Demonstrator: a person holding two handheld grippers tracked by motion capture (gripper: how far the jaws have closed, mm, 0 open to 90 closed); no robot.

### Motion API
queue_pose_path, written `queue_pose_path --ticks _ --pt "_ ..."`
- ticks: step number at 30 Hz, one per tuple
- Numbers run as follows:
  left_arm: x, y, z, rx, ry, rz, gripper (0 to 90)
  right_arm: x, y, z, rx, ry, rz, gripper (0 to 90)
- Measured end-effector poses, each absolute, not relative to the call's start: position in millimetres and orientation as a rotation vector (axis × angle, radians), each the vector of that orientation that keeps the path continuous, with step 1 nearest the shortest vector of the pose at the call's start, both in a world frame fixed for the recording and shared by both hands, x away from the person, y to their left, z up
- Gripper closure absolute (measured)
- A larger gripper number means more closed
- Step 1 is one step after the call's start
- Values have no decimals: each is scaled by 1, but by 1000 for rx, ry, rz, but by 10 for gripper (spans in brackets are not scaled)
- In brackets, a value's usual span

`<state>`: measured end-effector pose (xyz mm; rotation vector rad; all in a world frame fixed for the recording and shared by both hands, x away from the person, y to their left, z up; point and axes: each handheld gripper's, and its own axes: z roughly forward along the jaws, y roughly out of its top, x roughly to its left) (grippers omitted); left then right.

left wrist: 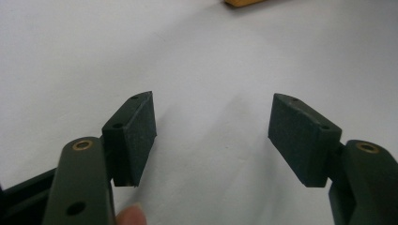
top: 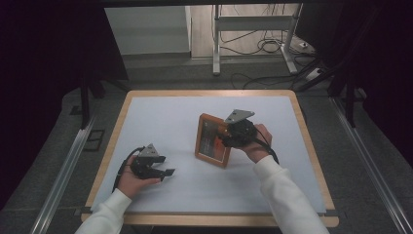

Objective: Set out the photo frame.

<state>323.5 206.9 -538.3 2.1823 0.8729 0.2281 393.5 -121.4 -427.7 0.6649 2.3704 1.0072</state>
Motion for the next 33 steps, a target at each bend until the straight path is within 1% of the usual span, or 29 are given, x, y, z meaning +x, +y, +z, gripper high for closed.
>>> queue_pose_path --ticks 4,8,10,13,18,25,33 --pt "324 207 -538 2188 865 229 318 398 -122 -431 691 2367 1002 358" --pt "324 207 -538 2187 869 227 318 400 -122 -432 719 2359 1009 346" --pt "324 207 -538 2188 862 229 318 400 -121 -433 721 2350 1003 325" --pt "324 207 -538 2188 861 229 318 399 -121 -432 746 2326 1013 271" --pt "324 207 -538 2185 862 229 318 396 -128 -426 804 2283 1059 216" --pt "323 206 -538 2185 863 230 318 383 -146 -426 862 2249 1119 207" --pt "323 205 -538 2179 866 234 317 365 -170 -439 944 2236 1182 207"
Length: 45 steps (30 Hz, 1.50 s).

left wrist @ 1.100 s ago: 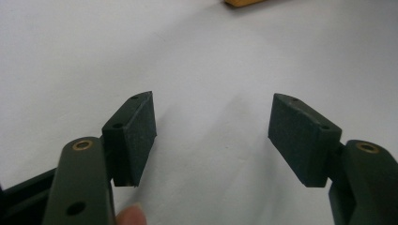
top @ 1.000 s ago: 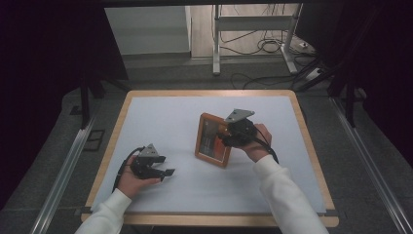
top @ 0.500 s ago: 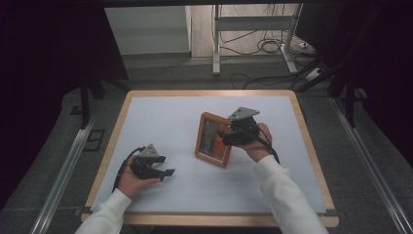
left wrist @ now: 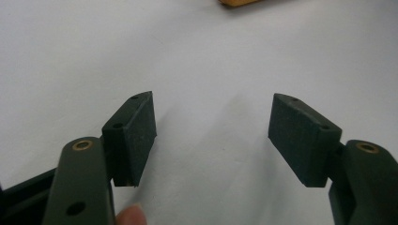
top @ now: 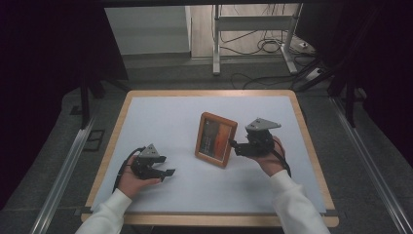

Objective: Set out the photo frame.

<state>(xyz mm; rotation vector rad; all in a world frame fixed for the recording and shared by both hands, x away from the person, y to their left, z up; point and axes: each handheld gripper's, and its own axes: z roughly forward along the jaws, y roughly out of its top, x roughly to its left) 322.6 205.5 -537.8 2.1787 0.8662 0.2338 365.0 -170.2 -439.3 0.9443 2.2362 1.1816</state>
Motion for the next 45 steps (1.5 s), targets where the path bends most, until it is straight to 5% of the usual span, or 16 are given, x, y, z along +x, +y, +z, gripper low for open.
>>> queue_pose_path --ticks 12,19,23,45 --pt "322 205 -537 2180 868 236 316 333 -185 -472 944 2278 1228 292" --pt "322 206 -537 2177 865 238 316 325 -180 -483 877 2345 1203 741" --pt "322 205 -537 2177 864 236 316 324 -171 -489 844 2393 1186 885" --pt "322 204 -538 2183 855 231 316 331 -120 -518 769 2489 1076 895"
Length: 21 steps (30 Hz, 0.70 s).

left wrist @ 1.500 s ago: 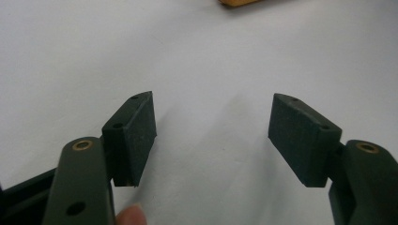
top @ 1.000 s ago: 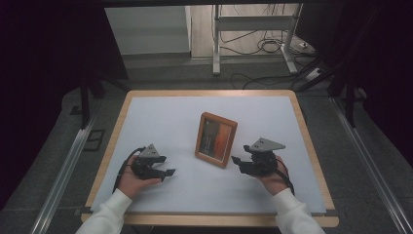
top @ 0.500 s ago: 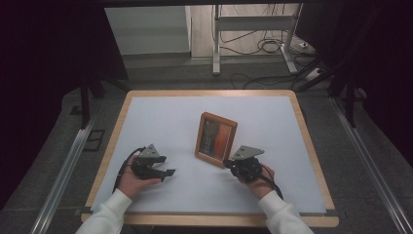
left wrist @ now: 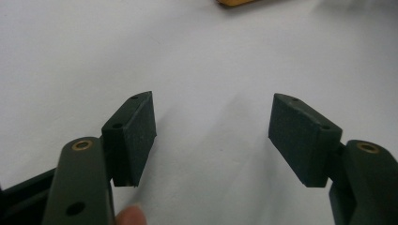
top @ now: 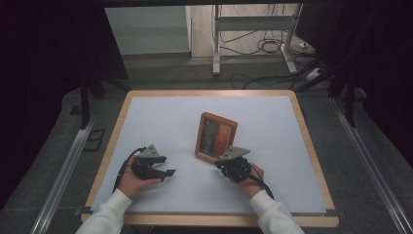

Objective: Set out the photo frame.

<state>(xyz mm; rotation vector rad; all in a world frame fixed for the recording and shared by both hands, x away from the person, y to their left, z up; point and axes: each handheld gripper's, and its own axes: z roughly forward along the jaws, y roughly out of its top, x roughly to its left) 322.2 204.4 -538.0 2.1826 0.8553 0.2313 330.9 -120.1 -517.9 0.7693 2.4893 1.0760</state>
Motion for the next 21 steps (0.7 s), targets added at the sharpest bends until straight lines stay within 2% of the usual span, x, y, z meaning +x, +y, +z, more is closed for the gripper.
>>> queue_pose_path --ticks 21 --pt "322 204 -539 2190 854 225 314 335 -128 -525 792 2492 1030 896"
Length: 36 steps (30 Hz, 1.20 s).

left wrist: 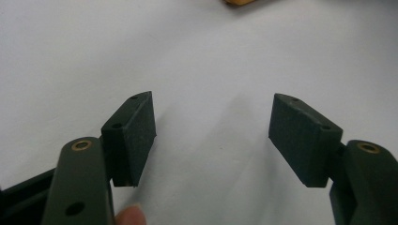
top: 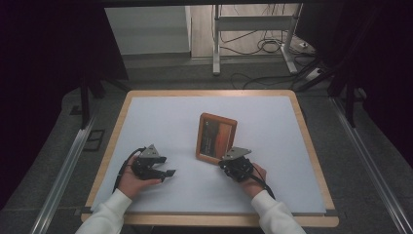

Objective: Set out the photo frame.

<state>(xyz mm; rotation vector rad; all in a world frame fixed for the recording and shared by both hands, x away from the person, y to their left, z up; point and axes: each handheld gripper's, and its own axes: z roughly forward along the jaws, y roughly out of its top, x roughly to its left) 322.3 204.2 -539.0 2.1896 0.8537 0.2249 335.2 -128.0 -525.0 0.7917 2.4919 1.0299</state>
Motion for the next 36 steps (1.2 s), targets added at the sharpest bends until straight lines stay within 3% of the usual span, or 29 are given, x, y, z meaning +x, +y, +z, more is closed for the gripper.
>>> queue_pose_path --ticks 36 --pt "323 203 -541 2205 844 215 309 343 -145 -525 851 2455 1024 896"
